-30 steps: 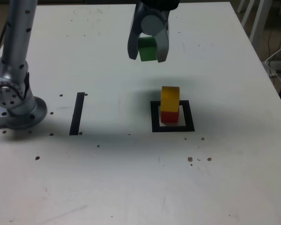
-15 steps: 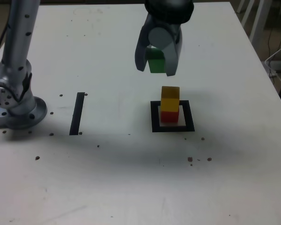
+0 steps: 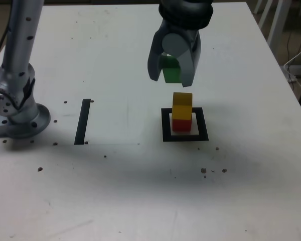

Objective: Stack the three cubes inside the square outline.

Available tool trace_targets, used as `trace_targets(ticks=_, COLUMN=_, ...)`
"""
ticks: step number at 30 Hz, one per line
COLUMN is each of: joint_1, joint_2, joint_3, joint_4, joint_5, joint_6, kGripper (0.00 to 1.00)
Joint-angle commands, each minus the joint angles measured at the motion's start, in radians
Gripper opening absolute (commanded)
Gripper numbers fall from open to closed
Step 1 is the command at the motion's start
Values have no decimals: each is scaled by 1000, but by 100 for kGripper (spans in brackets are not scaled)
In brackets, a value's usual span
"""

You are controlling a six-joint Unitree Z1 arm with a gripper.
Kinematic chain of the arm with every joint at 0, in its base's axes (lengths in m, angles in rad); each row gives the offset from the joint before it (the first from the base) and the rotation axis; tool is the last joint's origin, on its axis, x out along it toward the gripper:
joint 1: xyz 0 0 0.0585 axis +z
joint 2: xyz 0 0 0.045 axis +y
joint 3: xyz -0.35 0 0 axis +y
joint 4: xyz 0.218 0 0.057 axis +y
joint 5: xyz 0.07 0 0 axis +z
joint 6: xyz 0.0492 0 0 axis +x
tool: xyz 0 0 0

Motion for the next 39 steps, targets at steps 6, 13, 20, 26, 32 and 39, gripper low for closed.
trace_targets(ticks=6, joint_1=-26, joint_2=10, joint_3=-12, joint_4=34, joint_5=-12, joint_6=-5, kGripper=28)
trace_targets(ticks=13, joint_1=-56, joint_2=23, joint_3=-21, joint_4=34, joint_5=-26, joint_6=-18, kGripper=28)
trace_targets(ticks=20, joint_1=-62, joint_2=36, joint_3=-19, joint_4=34, joint_5=-37, joint_6=-21, kGripper=28)
trace_targets(ticks=26, joint_1=-67, joint_2=43, joint_3=-24, joint_4=33, joint_5=-42, joint_6=-23, kGripper=28)
trace_targets(ticks=32, joint_1=-77, joint_2=56, joint_3=-37, joint_4=33, joint_5=-48, joint_6=-27, kGripper=28)
trace_targets(ticks=39, joint_1=-81, joint_2=66, joint_3=-45, joint_4=32, joint_5=-52, joint_6=-29, kGripper=29)
